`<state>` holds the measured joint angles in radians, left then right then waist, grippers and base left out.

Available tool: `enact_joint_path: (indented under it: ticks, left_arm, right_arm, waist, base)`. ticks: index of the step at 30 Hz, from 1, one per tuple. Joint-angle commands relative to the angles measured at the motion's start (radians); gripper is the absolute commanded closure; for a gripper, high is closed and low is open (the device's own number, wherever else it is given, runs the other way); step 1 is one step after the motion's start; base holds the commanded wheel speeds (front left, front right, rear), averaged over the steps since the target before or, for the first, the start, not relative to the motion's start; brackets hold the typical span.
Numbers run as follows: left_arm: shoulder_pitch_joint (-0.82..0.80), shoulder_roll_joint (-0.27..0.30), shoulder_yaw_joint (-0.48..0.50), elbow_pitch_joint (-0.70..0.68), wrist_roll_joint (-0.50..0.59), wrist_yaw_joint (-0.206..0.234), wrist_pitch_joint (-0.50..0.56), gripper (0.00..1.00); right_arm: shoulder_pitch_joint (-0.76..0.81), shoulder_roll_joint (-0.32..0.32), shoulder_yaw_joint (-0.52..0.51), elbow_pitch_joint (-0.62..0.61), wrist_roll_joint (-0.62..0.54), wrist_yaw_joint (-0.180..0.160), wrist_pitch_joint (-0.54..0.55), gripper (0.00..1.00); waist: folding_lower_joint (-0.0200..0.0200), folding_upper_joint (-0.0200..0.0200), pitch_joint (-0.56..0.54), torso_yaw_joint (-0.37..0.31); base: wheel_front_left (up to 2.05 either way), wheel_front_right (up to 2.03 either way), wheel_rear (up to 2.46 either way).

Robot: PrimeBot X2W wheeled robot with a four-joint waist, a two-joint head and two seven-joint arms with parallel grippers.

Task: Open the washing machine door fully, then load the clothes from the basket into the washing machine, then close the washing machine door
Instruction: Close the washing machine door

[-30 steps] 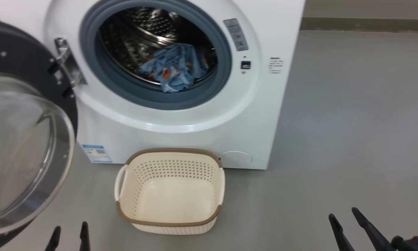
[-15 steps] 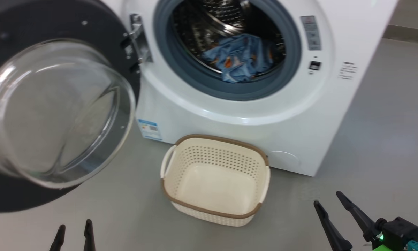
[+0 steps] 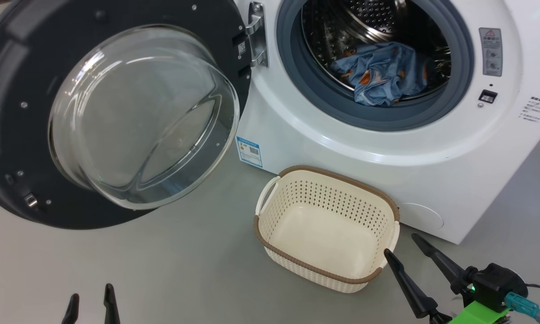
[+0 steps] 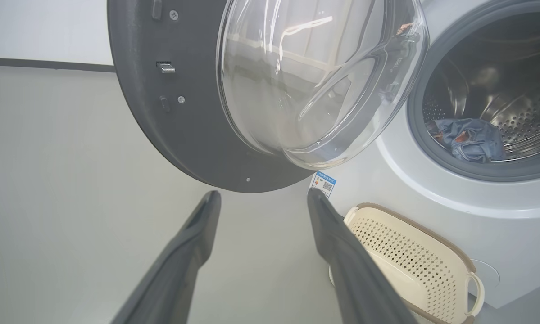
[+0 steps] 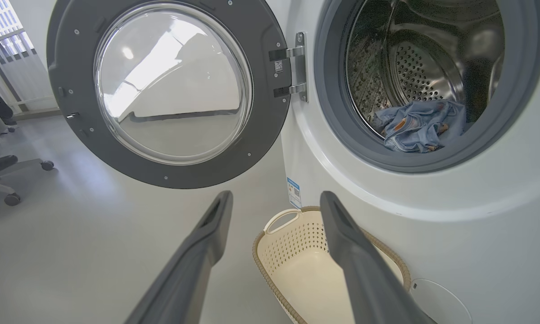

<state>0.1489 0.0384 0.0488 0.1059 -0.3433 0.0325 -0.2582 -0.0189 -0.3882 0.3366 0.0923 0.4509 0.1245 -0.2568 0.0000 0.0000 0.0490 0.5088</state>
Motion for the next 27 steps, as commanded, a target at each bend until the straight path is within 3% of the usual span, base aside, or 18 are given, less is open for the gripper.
enact_joint_path:
  ticks: [1, 13, 14, 16, 17, 19, 23, 27]
  left_arm:
    - [-0.003, 0.012, 0.032, -0.033, -0.009, 0.013, -0.004, 0.0]
    - [0.006, 0.012, 0.042, -0.065, -0.036, 0.017, -0.004, 0.0]
    - [0.002, 0.012, 0.049, -0.072, -0.043, 0.013, -0.004, 0.06]
    - [-0.01, 0.012, 0.075, -0.094, -0.066, -0.002, -0.004, 0.49]
    - [-0.018, 0.012, 0.093, -0.108, -0.074, -0.011, -0.004, 0.61]
    - [-0.04, 0.012, 0.136, -0.141, -0.071, -0.038, -0.004, 1.0]
    - [-0.114, 0.016, 0.244, -0.215, -0.042, -0.106, -0.004, 1.0]
    - [-0.196, 0.048, 0.313, -0.242, -0.036, -0.141, -0.004, 1.0]
  right_arm:
    - [-0.032, -0.026, 0.026, -0.017, 0.012, 0.006, -0.005, 0.0]
    - [-0.048, -0.031, 0.043, -0.005, 0.026, 0.006, -0.005, 0.0]
    - [-0.045, -0.029, 0.04, -0.004, 0.026, 0.006, -0.005, 0.0]
    - [-0.037, -0.025, 0.031, -0.005, 0.025, 0.006, -0.005, 0.0]
    - [-0.032, -0.022, 0.026, -0.006, 0.024, 0.006, -0.005, 0.0]
    - [-0.02, -0.017, 0.014, -0.009, 0.022, 0.006, -0.005, 0.0]
    - [0.011, -0.005, -0.014, -0.017, 0.018, 0.006, -0.005, 0.0]
    - [0.034, 0.001, -0.033, -0.021, 0.013, 0.006, -0.005, 0.0]
  waist:
    - [0.0, 0.0, 0.013, 0.012]
    - [0.0, 0.0, 0.012, 0.011]
    - [0.0, 0.0, 0.011, 0.011]
    - [0.0, 0.0, 0.009, 0.011]
    - [0.0, 0.0, 0.009, 0.01]
    - [0.0, 0.0, 0.008, 0.01]
    - [0.0, 0.0, 0.008, 0.008]
    - [0.0, 0.0, 0.009, 0.006]
  base:
    - [0.0, 0.0, 0.0]
    - [0.0, 0.0, 0.0]
    - [0.0, 0.0, 0.0]
    - [0.0, 0.0, 0.0]
    - [0.0, 0.0, 0.0]
    - [0.0, 0.0, 0.0]
    - [0.0, 0.0, 0.0]
    - [0.0, 0.0, 0.0]
